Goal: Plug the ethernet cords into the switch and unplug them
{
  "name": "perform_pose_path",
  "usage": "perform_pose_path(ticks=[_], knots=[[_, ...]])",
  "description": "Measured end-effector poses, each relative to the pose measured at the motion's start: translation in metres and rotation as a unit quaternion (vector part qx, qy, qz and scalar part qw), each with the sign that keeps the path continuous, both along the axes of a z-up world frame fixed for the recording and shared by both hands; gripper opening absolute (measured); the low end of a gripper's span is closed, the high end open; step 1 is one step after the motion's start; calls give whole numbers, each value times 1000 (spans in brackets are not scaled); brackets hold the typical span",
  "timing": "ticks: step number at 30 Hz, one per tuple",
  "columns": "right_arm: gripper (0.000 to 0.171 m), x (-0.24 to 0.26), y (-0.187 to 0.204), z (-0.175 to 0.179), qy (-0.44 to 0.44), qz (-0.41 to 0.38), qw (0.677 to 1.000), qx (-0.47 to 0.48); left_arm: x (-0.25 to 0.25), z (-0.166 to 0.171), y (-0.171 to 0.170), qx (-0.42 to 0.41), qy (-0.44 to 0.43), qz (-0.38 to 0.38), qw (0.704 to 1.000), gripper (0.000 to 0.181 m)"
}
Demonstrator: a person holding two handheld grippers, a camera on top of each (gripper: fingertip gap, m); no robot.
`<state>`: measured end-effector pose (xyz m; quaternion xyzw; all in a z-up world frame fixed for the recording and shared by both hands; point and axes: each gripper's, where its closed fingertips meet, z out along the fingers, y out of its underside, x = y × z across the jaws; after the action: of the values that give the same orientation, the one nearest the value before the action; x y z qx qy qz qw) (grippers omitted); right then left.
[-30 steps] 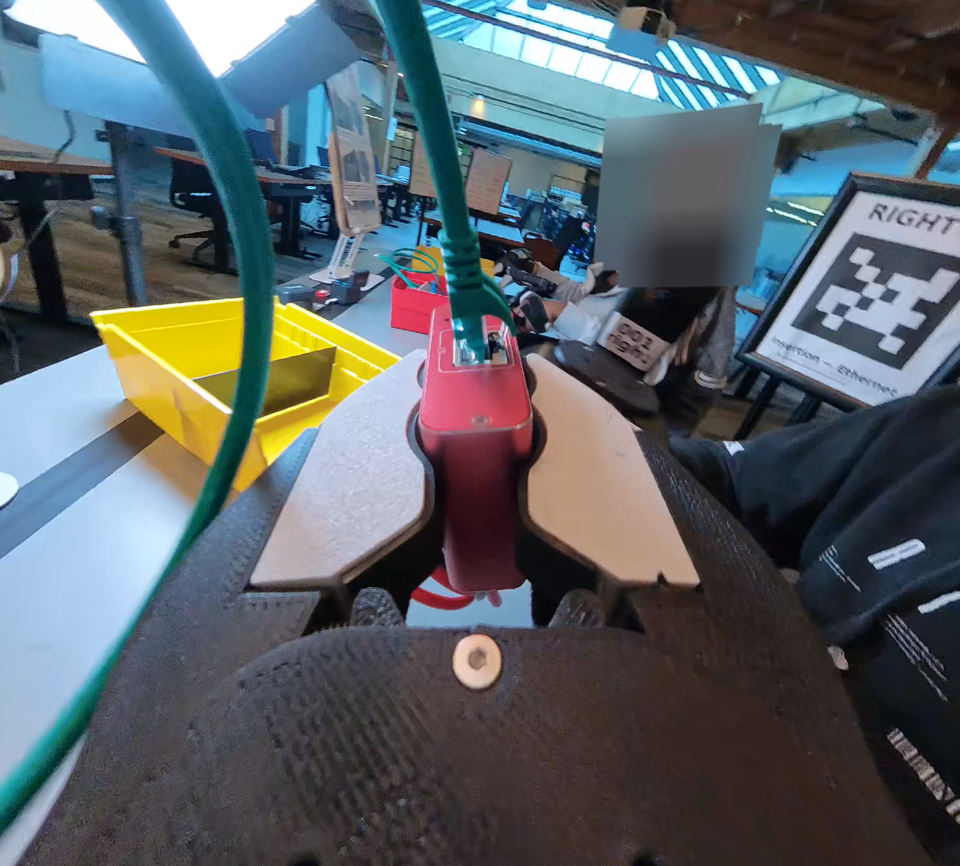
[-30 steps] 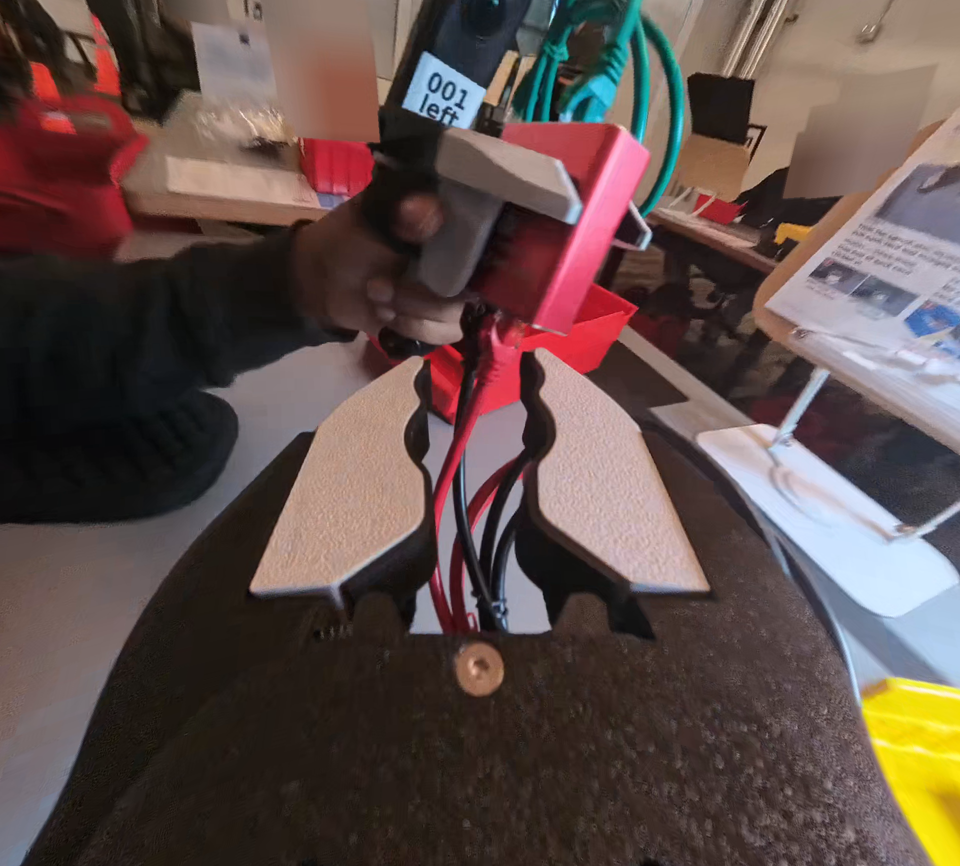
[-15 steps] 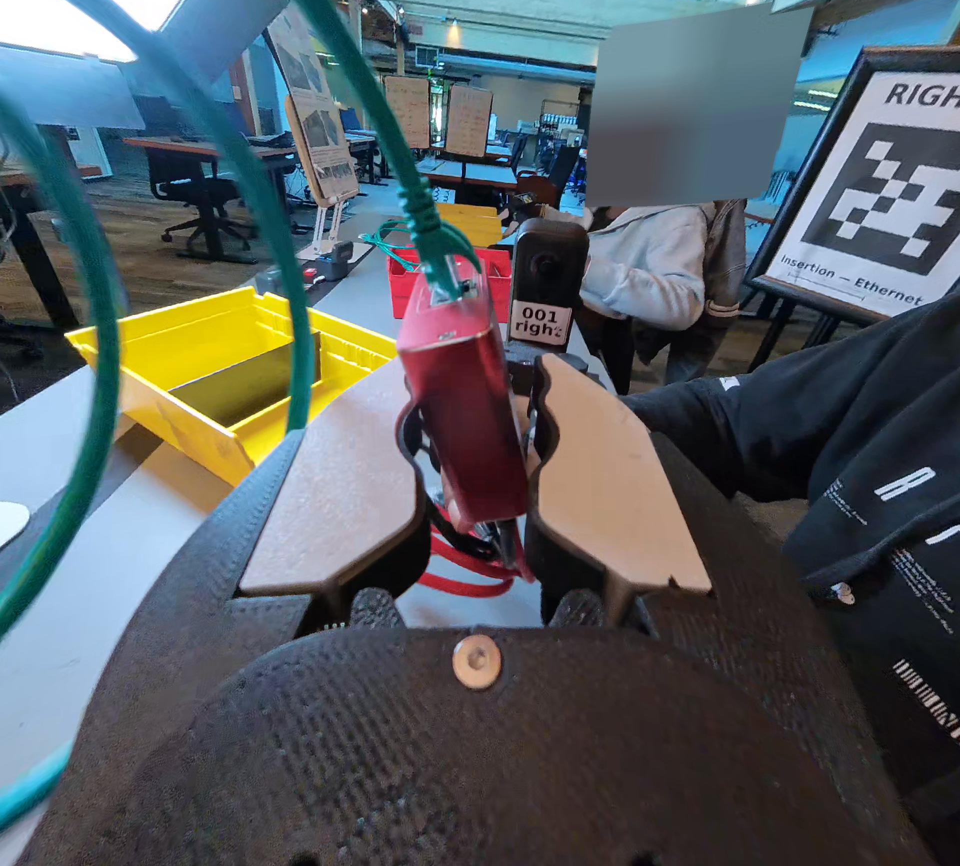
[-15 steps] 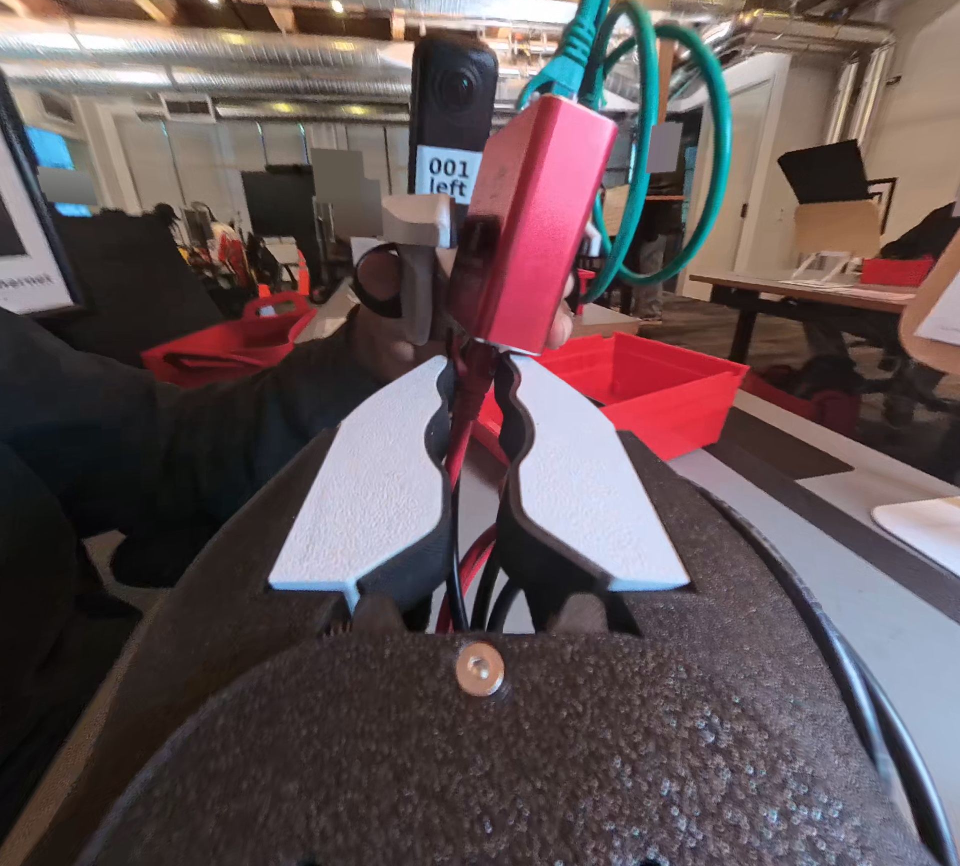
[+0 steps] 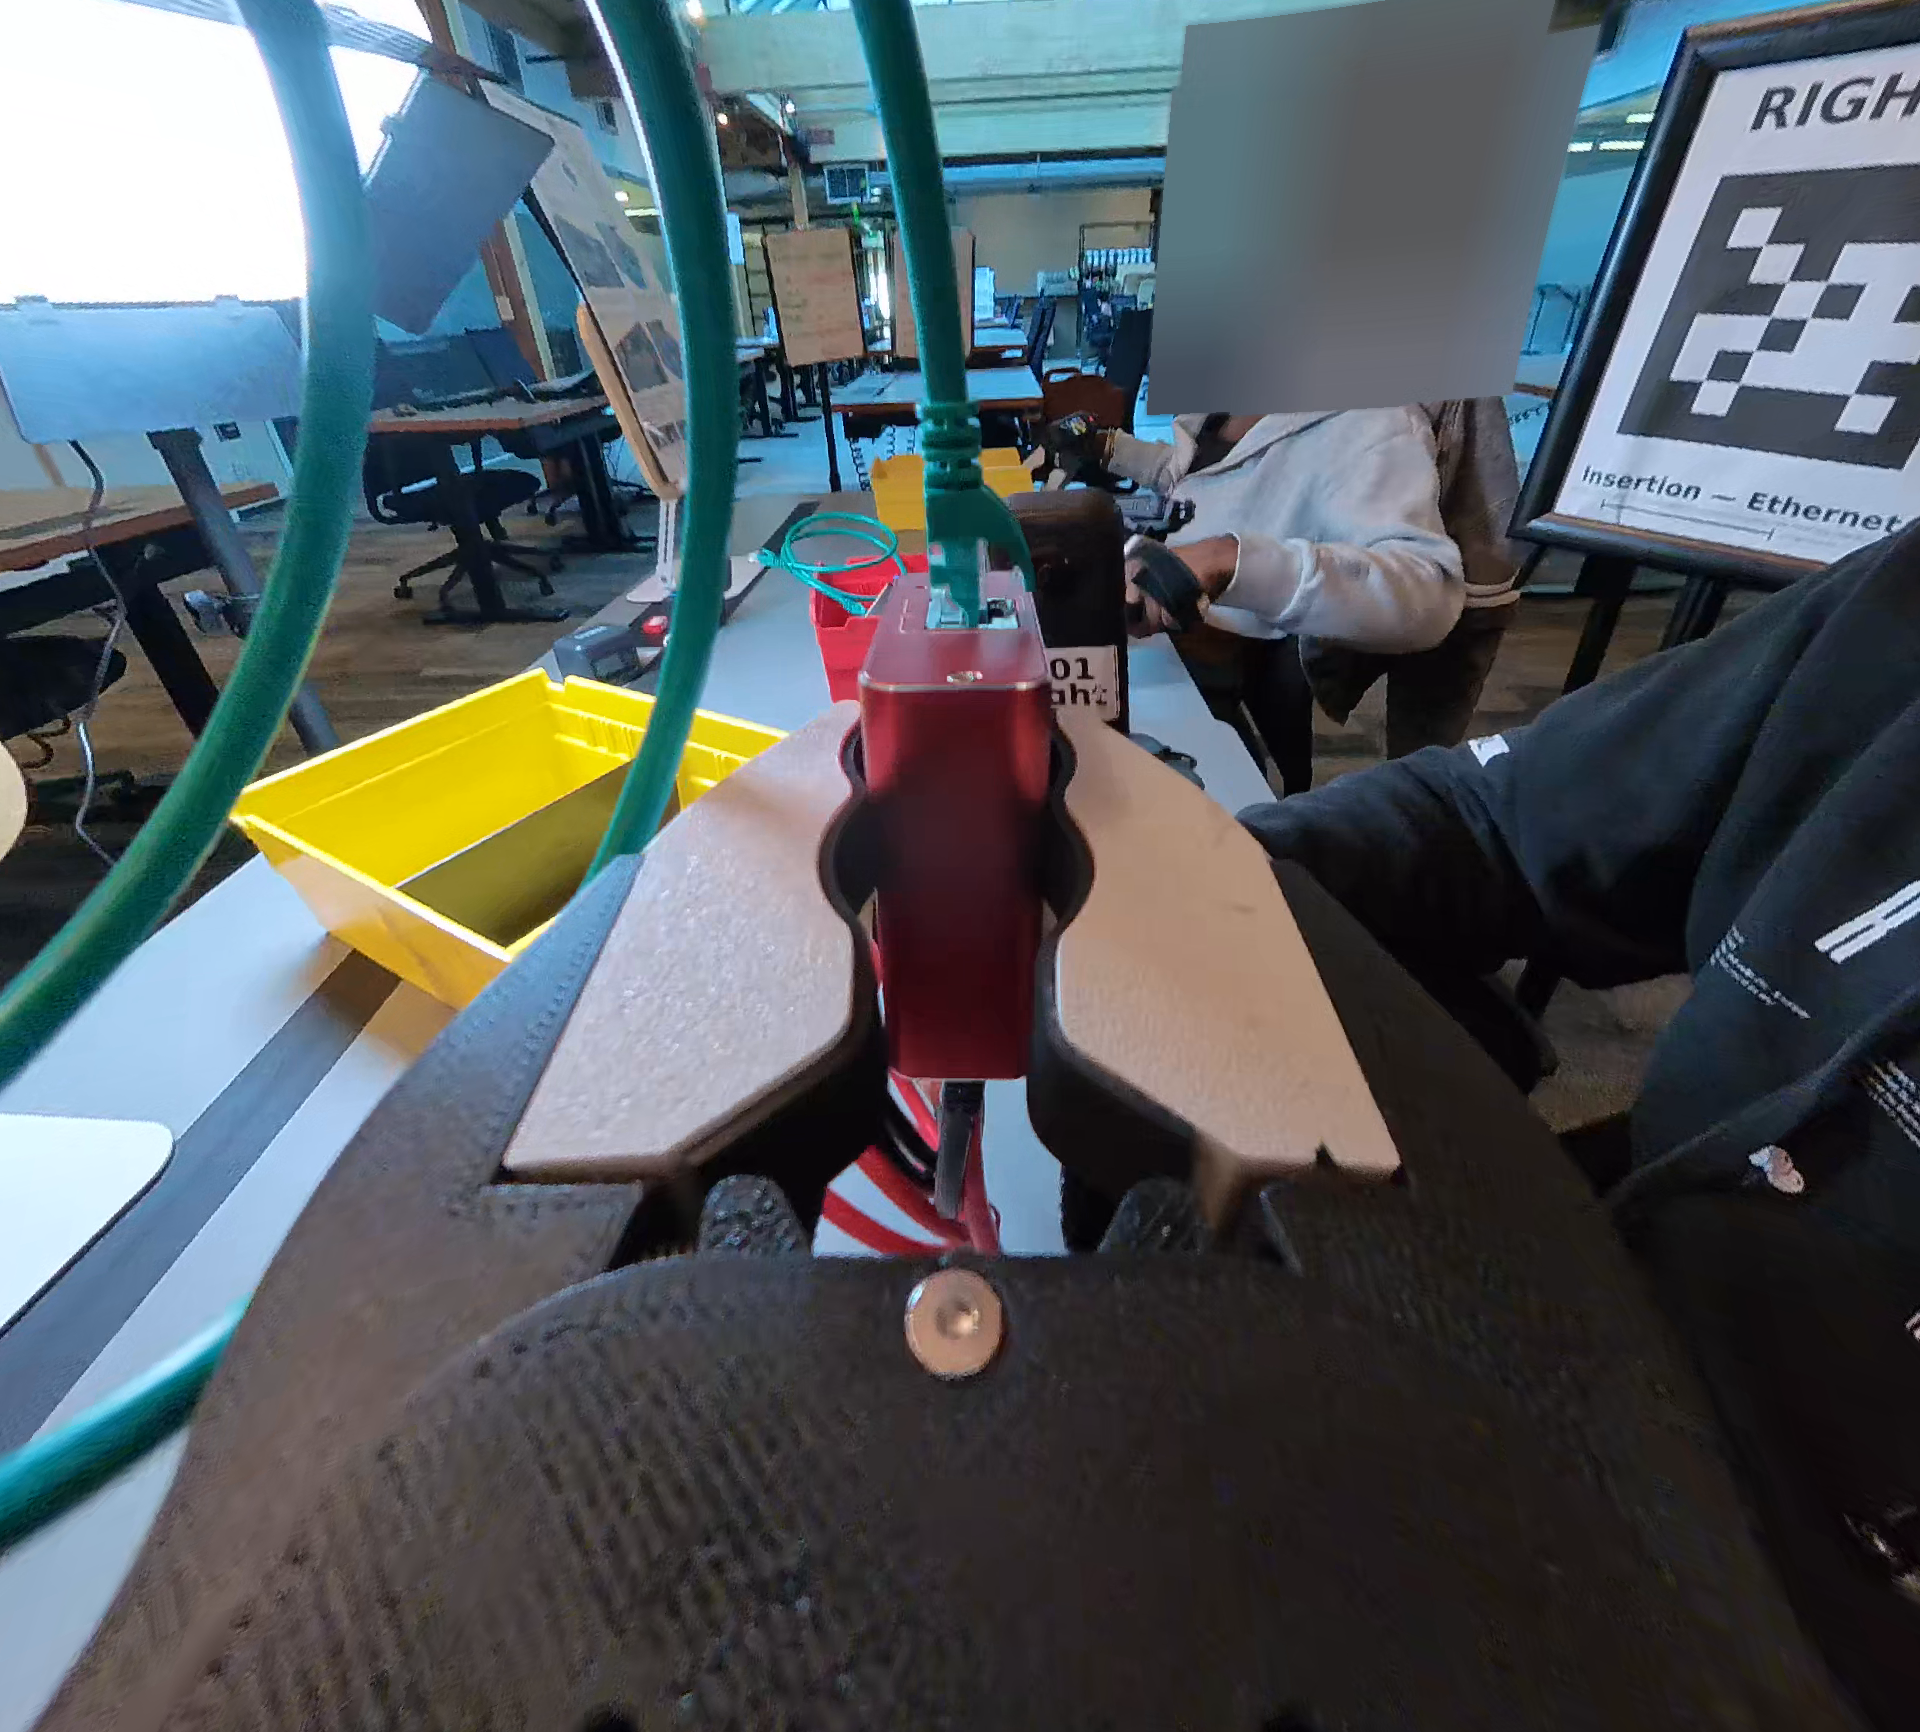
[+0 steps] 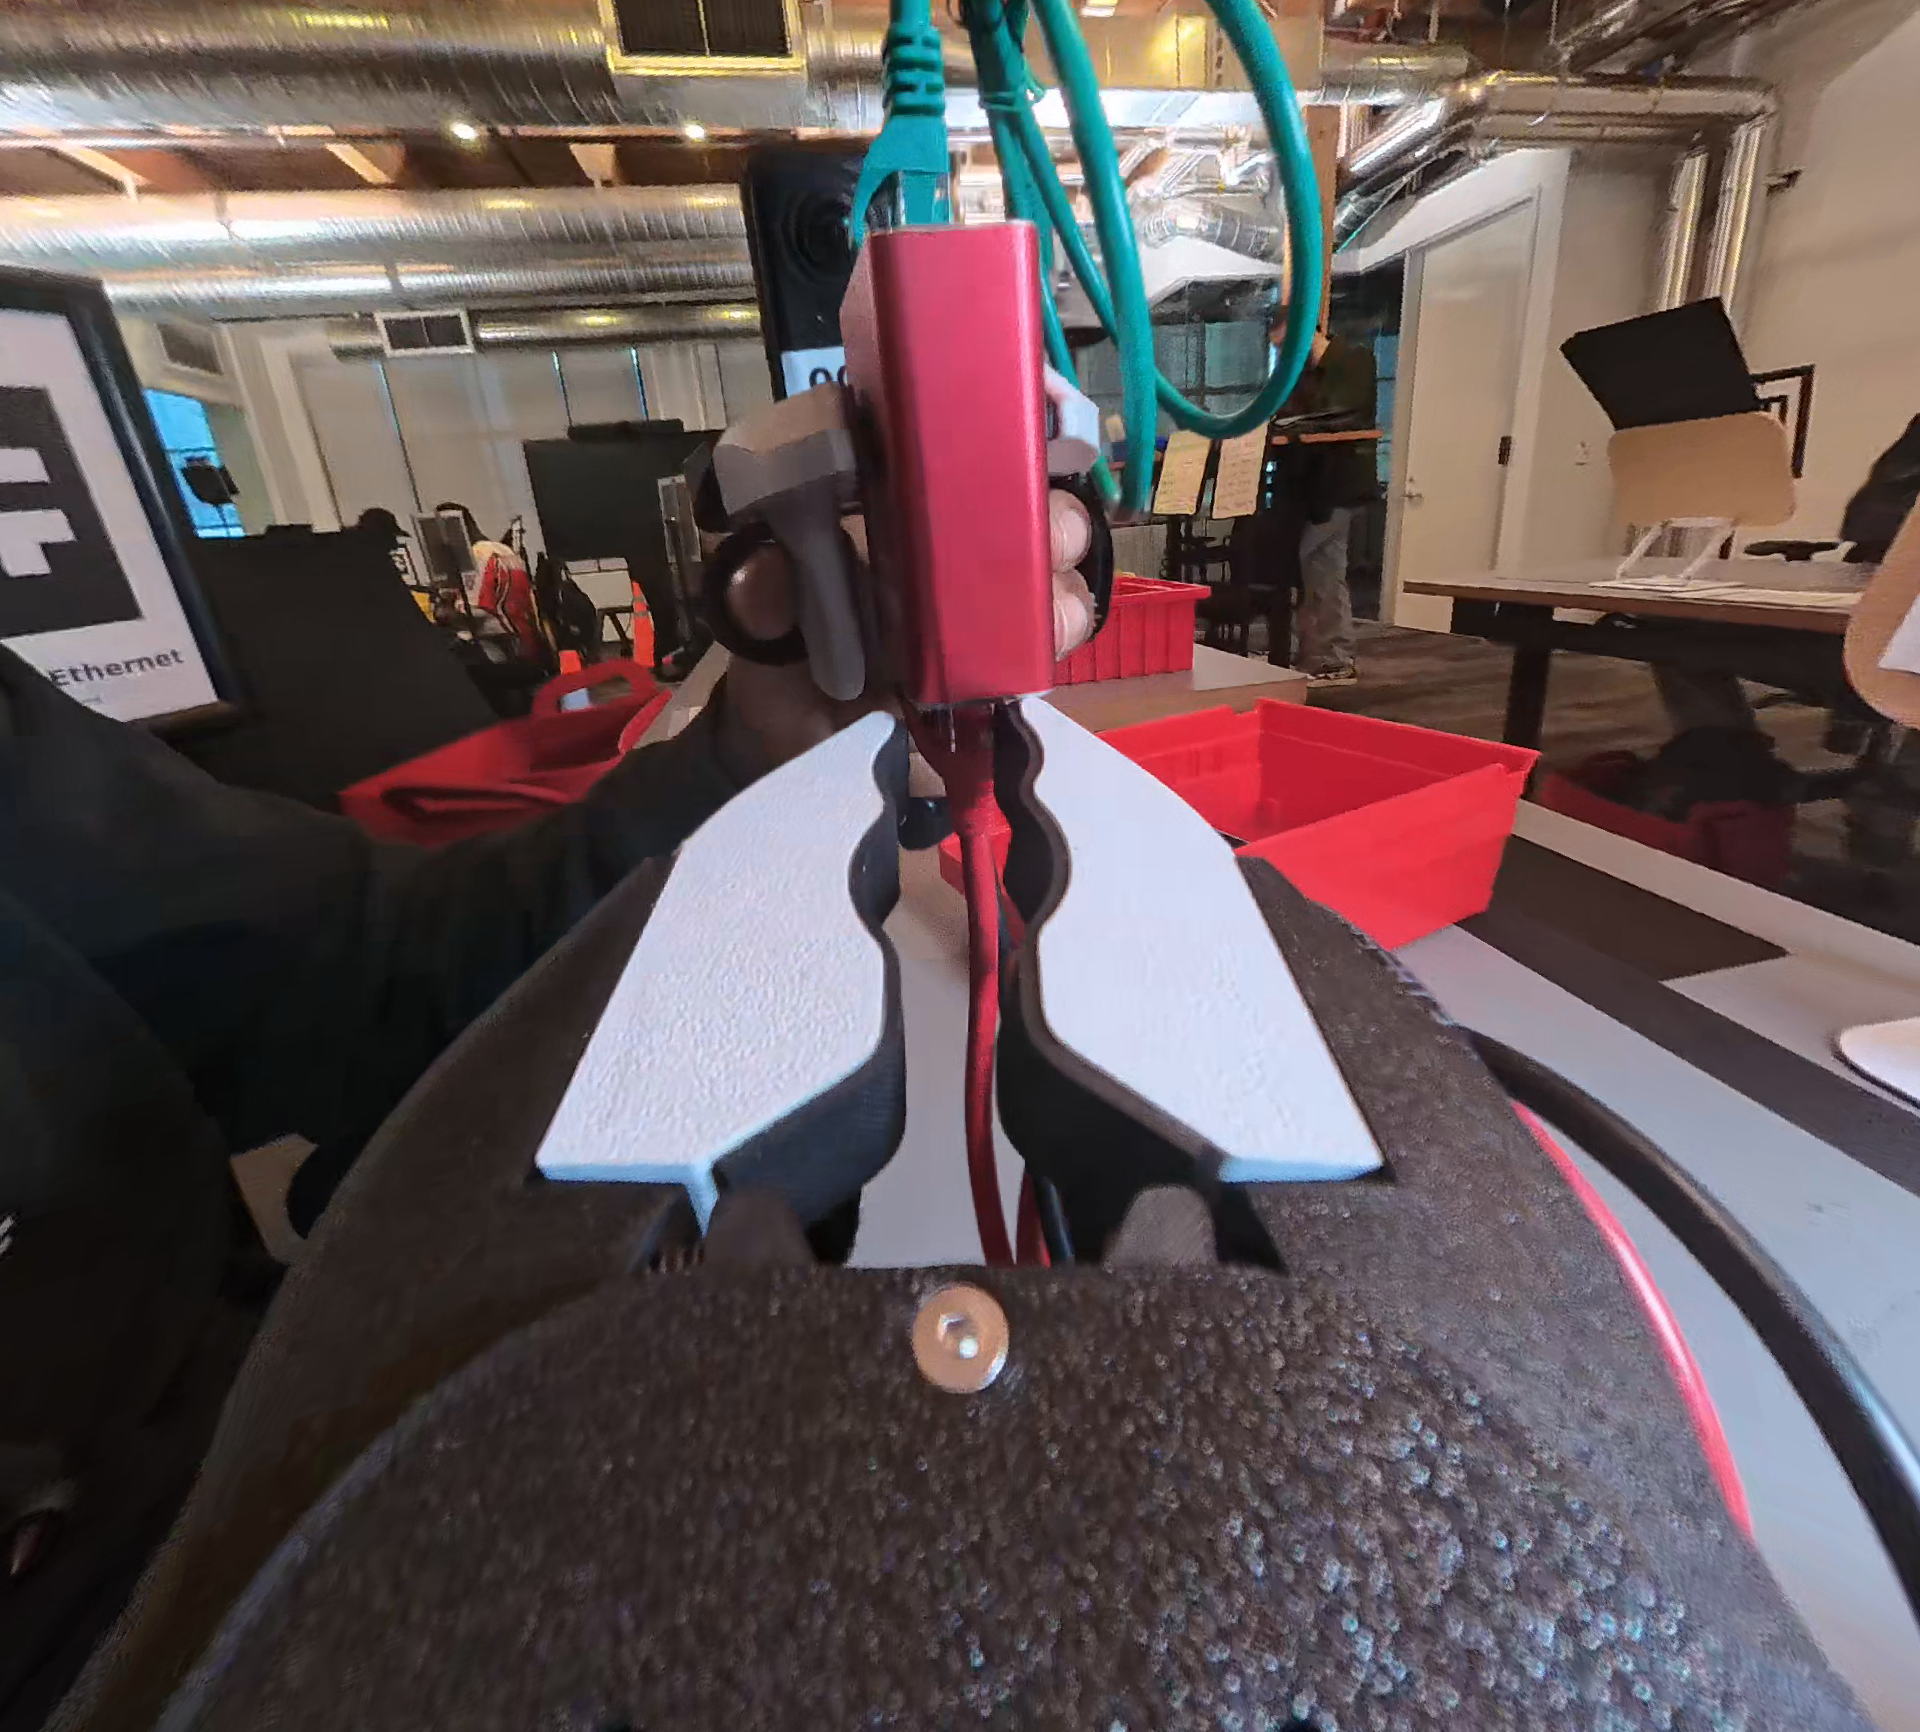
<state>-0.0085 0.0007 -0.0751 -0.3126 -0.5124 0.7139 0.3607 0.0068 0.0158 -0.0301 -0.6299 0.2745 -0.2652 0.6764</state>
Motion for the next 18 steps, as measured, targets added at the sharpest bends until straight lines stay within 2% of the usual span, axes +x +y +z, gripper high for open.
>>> perform_pose_path(ticks=[5, 18], knots=[[15, -1, -2, 5, 13, -29, 999, -15, -1, 12, 1, 20, -50, 10, 999, 29], [22, -5, -7, 4, 3, 3, 999, -51, 2, 24, 0, 56, -133, -6, 989, 29]])
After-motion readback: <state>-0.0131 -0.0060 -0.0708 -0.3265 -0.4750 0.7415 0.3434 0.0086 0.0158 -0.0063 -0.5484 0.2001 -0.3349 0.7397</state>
